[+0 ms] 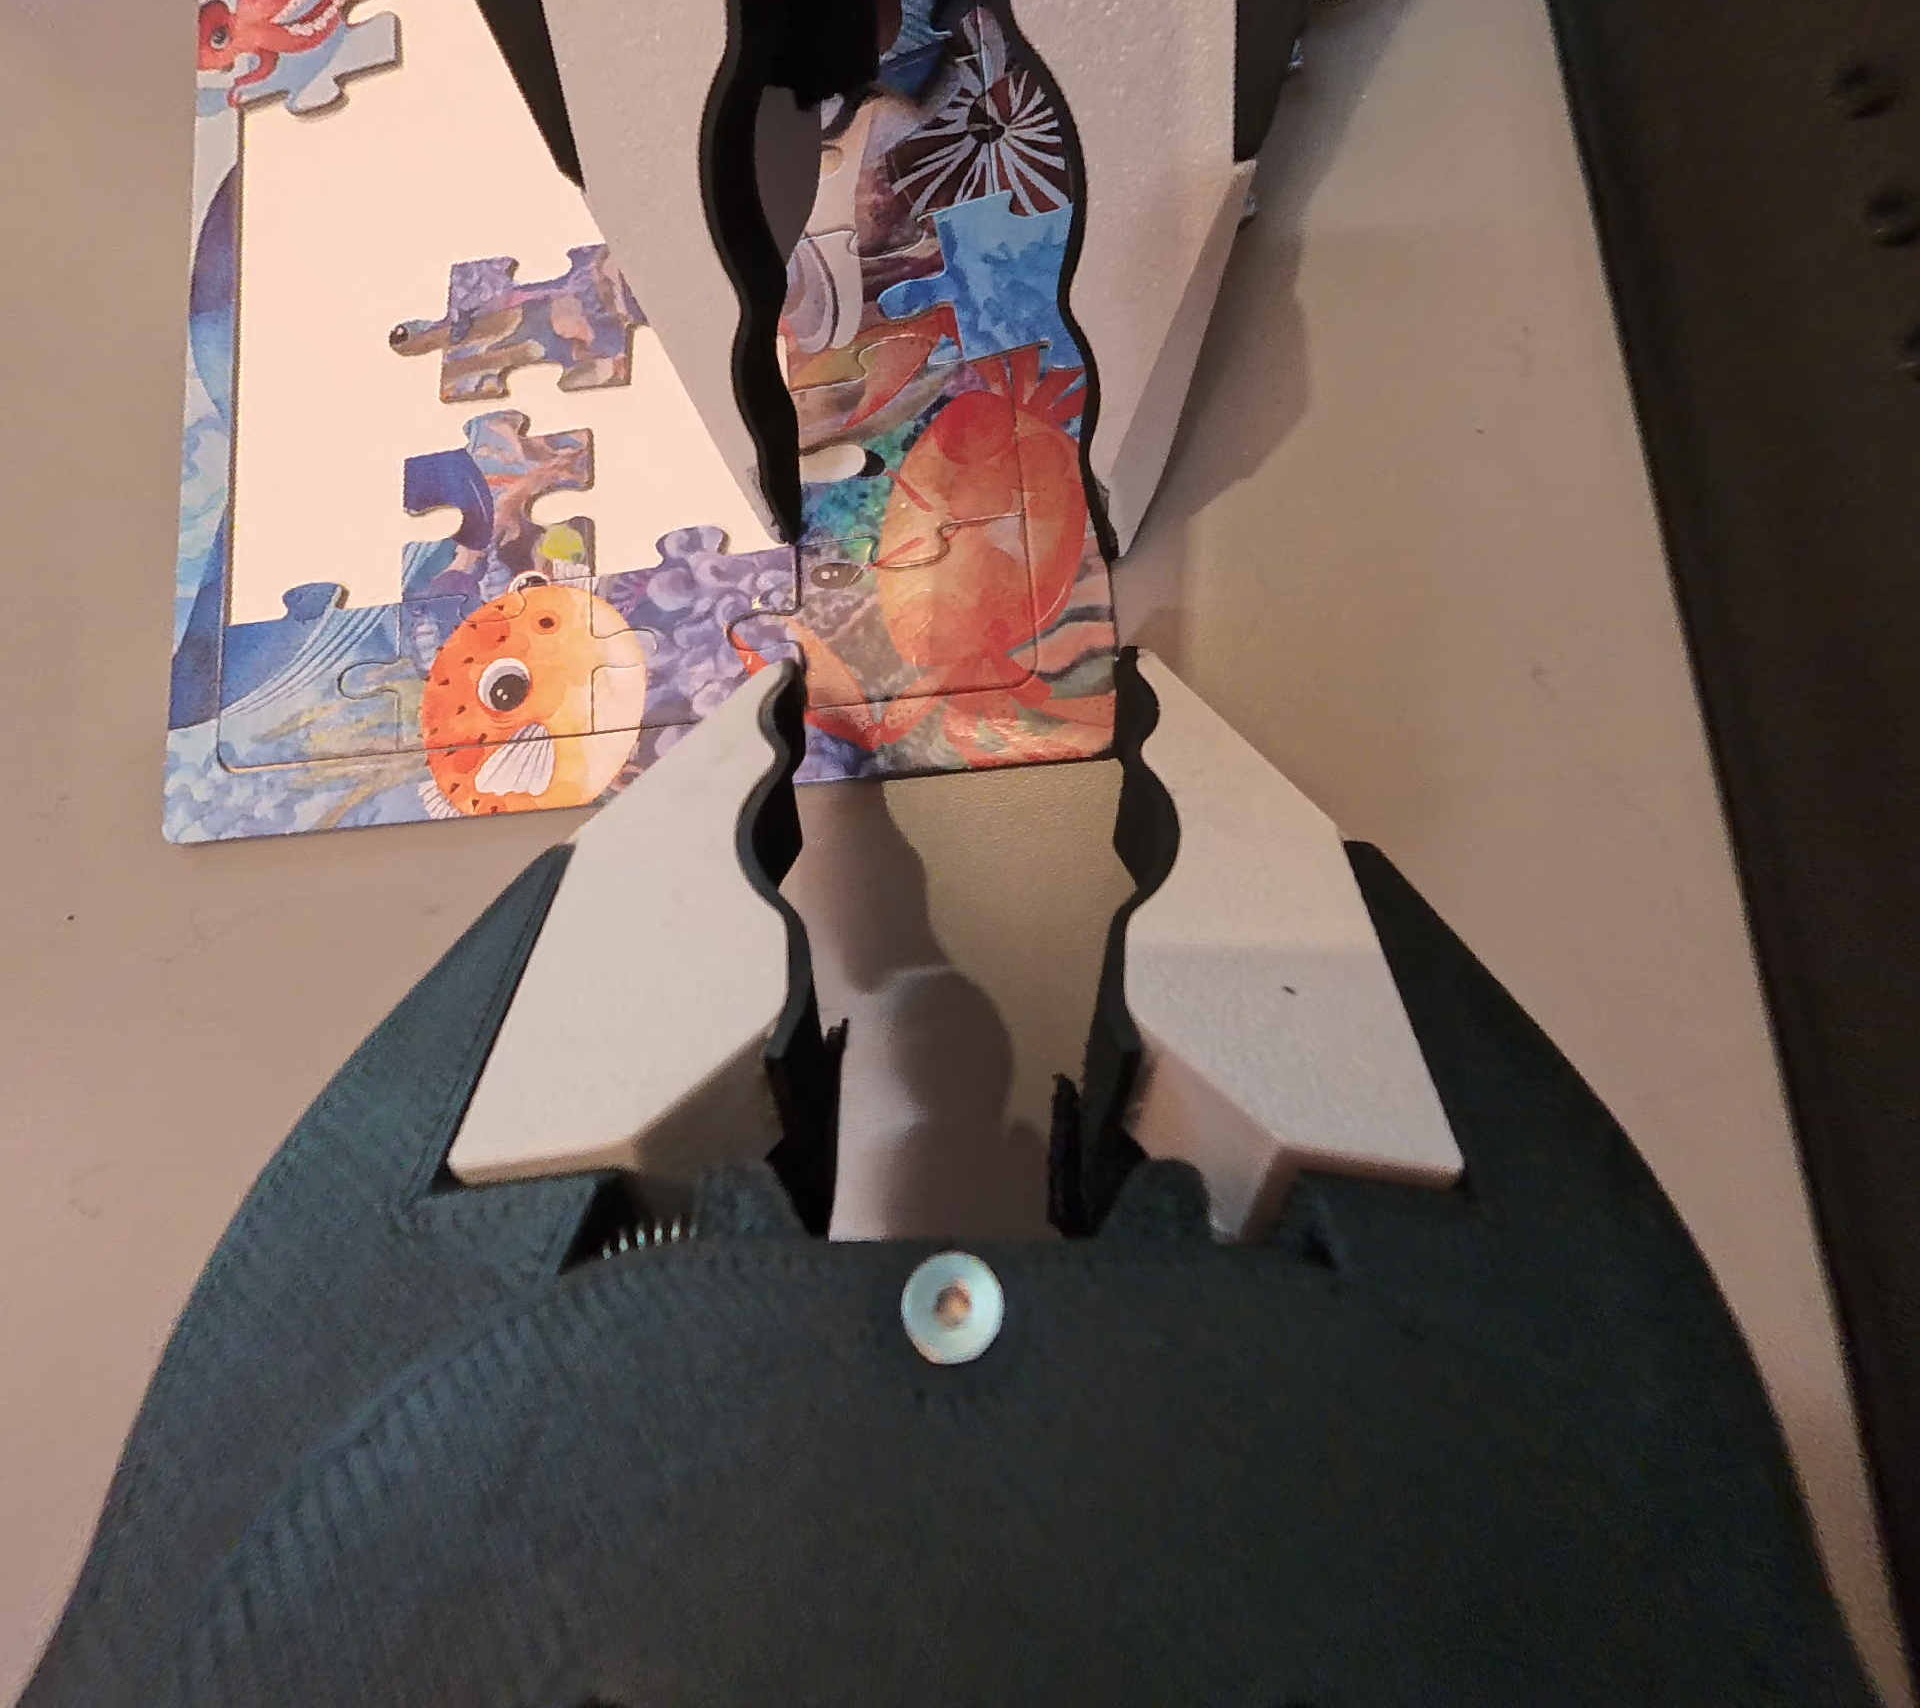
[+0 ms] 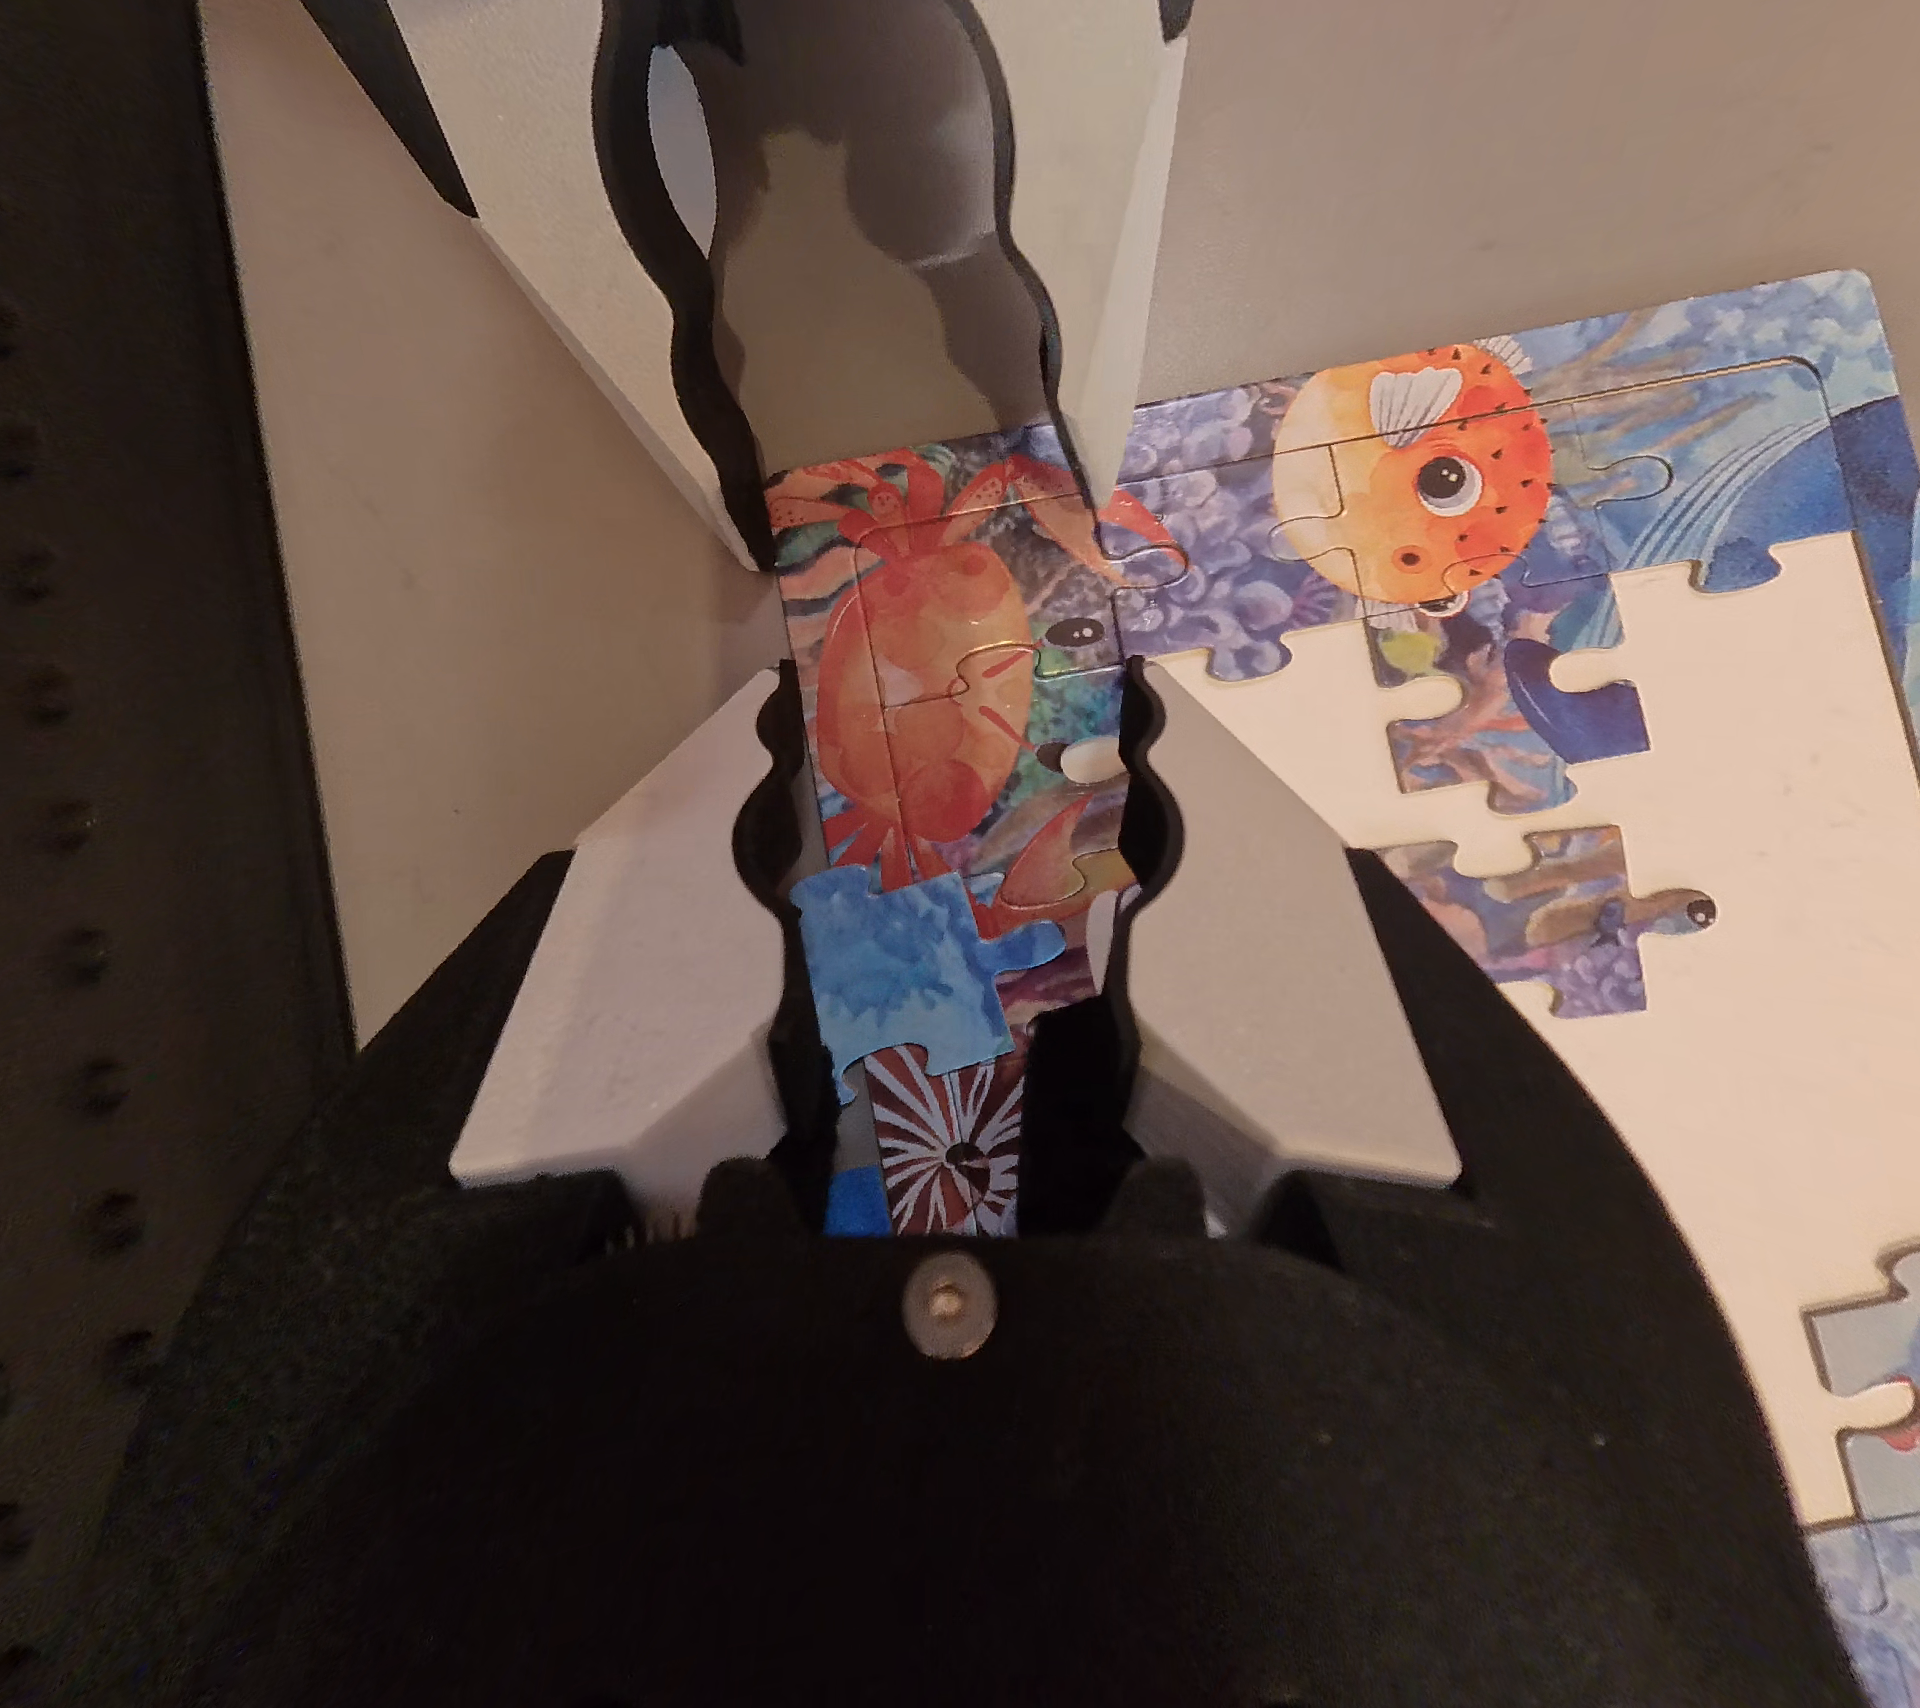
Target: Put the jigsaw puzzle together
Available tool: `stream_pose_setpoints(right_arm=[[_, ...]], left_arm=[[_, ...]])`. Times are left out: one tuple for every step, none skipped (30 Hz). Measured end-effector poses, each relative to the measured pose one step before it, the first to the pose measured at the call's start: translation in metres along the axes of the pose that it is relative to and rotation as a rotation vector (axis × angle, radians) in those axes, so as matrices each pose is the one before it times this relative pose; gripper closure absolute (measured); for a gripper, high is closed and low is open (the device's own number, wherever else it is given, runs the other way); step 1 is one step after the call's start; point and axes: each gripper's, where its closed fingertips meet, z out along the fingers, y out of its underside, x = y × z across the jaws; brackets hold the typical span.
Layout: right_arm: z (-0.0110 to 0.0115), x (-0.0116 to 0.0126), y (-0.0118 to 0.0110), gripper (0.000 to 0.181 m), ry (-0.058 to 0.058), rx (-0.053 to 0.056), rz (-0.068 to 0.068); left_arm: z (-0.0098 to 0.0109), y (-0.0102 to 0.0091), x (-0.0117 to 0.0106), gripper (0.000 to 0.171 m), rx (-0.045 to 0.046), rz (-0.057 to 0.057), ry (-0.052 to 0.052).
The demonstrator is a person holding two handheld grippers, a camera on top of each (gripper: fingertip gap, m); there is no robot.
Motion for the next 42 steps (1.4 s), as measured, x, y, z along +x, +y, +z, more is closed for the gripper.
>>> stream_pose_setpoints(right_arm=[[-0.00008,0.00012,-0.00001,0.121,-0.0004,-0.0010,-0.0011],[0.00008,-0.00001,0.00001,0.121,-0.0005,-0.0023,-0.0027],[-0.00004,0.00005,-0.00007,0.121,-0.0008,-0.0011,-0.0010],[-0.00007,0.00008,0.00002,0.121,-0.0004,0.0015,0.0012],[-0.00005,0.00002,0.00005,0.121,0.0000,0.0001,0.0012],[0.00003,-0.00006,0.00002,0.121,0.0000,-0.0012,-0.0008],[0.00005,0.00011,-0.00010,0.121,-0.0001,0.0007,-0.0003],[-0.00003,-0.00003,-0.00003,0.121,0.0000,0.0013,0.0007],[-0.00006,0.00008,0.00004,0.121,0.0000,0.0008,0.0004],[0.00004,0.00001,-0.00008,0.121,-0.0001,0.0006,-0.0003],[-0.00002,0.00000,-0.00014,0.121,-0.0001,0.0000,-0.0003],[0.00007,0.00008,-0.00005,0.121,0.0000,-0.0008,0.0002],[-0.00007,0.00000,-0.00003,0.121,0.0001,-0.0008,0.0000],[0.00005,0.00008,-0.00007,0.121,-0.0001,-0.0001,0.0000],[0.00001,-0.00003,-0.00002,0.121,-0.0001,0.0001,0.0002],[0.00002,0.00006,0.00000,0.121,-0.0002,-0.0006,0.0002],[-0.00002,-0.00004,-0.00010,0.121,-0.0003,-0.0008,-0.0002],[0.00005,0.00014,-0.00005,0.121,-0.0002,-0.0003,0.0004],[-0.00002,-0.00002,-0.00010,0.121,0.0000,-0.0009,0.0000],[0.00003,0.00027,-0.00011,0.121,0.0009,-0.0019,-0.0009],[0.00002,0.00017,-0.00013,0.121,-0.0007,-0.0013,0.0002],[-0.00003,-0.00001,-0.00023,0.121,-0.0029,-0.0017,0.0025],[-0.00026,0.00001,-0.00031,0.121,-0.0066,-0.0013,0.0077],[-0.00098,0.00021,-0.00064,0.121,-0.0125,0.0021,0.0179],[-0.00183,0.00030,-0.00113,0.121,-0.0192,0.0088,0.0267],[-0.00315,0.00157,-0.00274,0.125,-0.0104,0.0220,0.0216],[-0.00335,0.00359,-0.00333,0.131,0.0091,0.0231,0.0088],[-0.00279,0.00278,-0.00342,0.134,0.0080,0.0174,0.0013],[-0.00154,0.00105,-0.00374,0.135,-0.0003,0.0178,-0.0008],[0.00029,0.00037,-0.00349,0.137,-0.0053,0.0143,0.0000],[0.00297,0.00145,-0.00064,0.141,0.0012,-0.0008,-0.0040],[0.00594,0.00279,0.00580,0.148,0.0114,-0.0354,-0.0083],[0.00478,0.00577,0.00396,0.162,0.0339,-0.0197,-0.0021],[0.00077,0.00083,0.00081,0.168,-0.0016,0.0045,-0.0041],[-0.00039,-0.00062,0.00019,0.168,-0.0226,-0.0121,0.0270],[-0.00138,-0.00159,0.00032,0.165,-0.0221,-0.0172,0.0217],[-0.00232,0.00091,0.00109,0.161,0.0043,-0.0143,0.0048],[-0.00424,0.00017,-0.00203,0.162,0.0082,0.0211,-0.0076],[-0.00621,-0.00065,-0.00254,0.163,0.0015,0.0288,0.0036],[-0.00764,0.00097,-0.00010,0.162,0.0088,0.0144,0.0114],[-0.00957,0.00298,0.00131,0.158,0.0217,0.0127,0.0080],[-0.01126,0.00434,0.00215,0.154,0.0266,0.0160,0.0102]], left_arm=[[-0.00002,0.00009,-0.00010,0.113,-0.00180,-0.0006,-0.0017],[0.00002,0.00004,-0.00046,0.112,-0.00154,-0.0021,-0.0008],[0.00010,0.00016,-0.00062,0.110,-0.00065,-0.0030,0.0004],[0.00019,0.00022,0.00018,0.110,-0.00001,-0.0053,0.0063],[0.00022,0.00014,0.00031,0.111,0.00051,-0.0047,0.0075],[0.00013,-0.00005,-0.00078,0.109,0.00120,0.0004,-0.0004],[0.00004,0.00017,-0.00117,0.106,-0.00028,-0.0014,-0.0033],[-0.00002,-0.00002,-0.00045,0.105,-0.00135,0.0010,-0.0013],[0.00001,-0.00015,-0.00017,0.105,-0.00232,0.0052,-0.0015],[-0.00006,-0.00019,-0.00001,0.105,-0.00249,0.0055,0.0006],[0.00022,0.00021,0.00057,0.106,-0.00291,-0.0006,0.0085],[0.00035,0.00012,0.00113,0.108,-0.00067,-0.0012,0.0135],[0.00043,0.00045,0.00027,0.108,-0.00029,-0.0088,0.0128],[0.00055,0.00060,-0.00001,0.108,-0.00013,-0.0153,0.0153],[0.00050,0.00031,-0.00005,0.107,0.00257,-0.0075,0.0141],[0.00060,0.00061,-0.00039,0.106,0.00071,-0.0114,0.0132],[0.00058,0.00031,-0.00014,0.106,0.00216,-0.0130,0.0150],[0.00025,-0.00014,-0.00045,0.105,0.00421,0.0057,0.0061],[0.00025,0.00003,-0.00004,0.104,-0.00187,-0.0003,0.0066],[0.00009,-0.00006,-0.00018,0.104,-0.00266,0.0011,0.0057],[0.00024,0.00007,-0.00027,0.104,-0.00209,-0.0039,0.0053],[-0.00001,0.00020,-0.00008,0.103,-0.00305,0.0007,0.0026],[-0.00007,0.00012,-0.00005,0.103,-0.00353,-0.0013,0.0011],[0.00004,0.00019,0.00006,0.103,-0.00148,-0.0029,0.0003],[-0.00005,0.00003,-0.00006,0.103,0.00092,-0.0007,0.0007],[0.00009,-0.00009,-0.00016,0.103,0.00279,-0.0003,0.0001],[-0.00007,0.00000,0.00002,0.103,0.00166,-0.0025,-0.0003],[0.00008,-0.00012,0.00007,0.103,0.00032,-0.0009,-0.0007],[0.00008,-0.00011,-0.00009,0.103,0.00020,-0.0005,-0.0002],[0.00006,-0.00007,-0.00011,0.104,-0.00008,0.0002,0.0000],[0.00004,-0.00001,-0.00020,0.103,-0.00046,-0.0001,-0.0001],[0.00000,0.00001,0.00001,0.104,-0.00010,-0.0015,0.0000],[0.00003,-0.00004,-0.00016,0.104,0.00029,-0.0011,-0.0002],[0.00012,-0.00019,-0.00008,0.104,0.00081,-0.0011,-0.0004],[0.00008,-0.00011,-0.00015,0.104,0.00026,-0.0014,-0.0011],[0.00004,-0.00007,-0.00006,0.104,0.00048,-0.0025,-0.0010],[0.00008,-0.00021,-0.00007,0.104,0.00207,-0.0014,-0.0012],[0.00024,-0.00050,0.00000,0.104,0.00357,0.0006,-0.0019],[0.00010,-0.00039,-0.00004,0.104,0.00445,0.0027,-0.0024],[-0.00010,-0.00033,0.00009,0.104,0.00404,0.0073,-0.0042],[-0.00046,0.00023,0.00002,0.104,0.00224,0.0001,-0.0046],[-0.00106,0.00071,-0.00088,0.103,-0.00257,0.0033,-0.0108]])
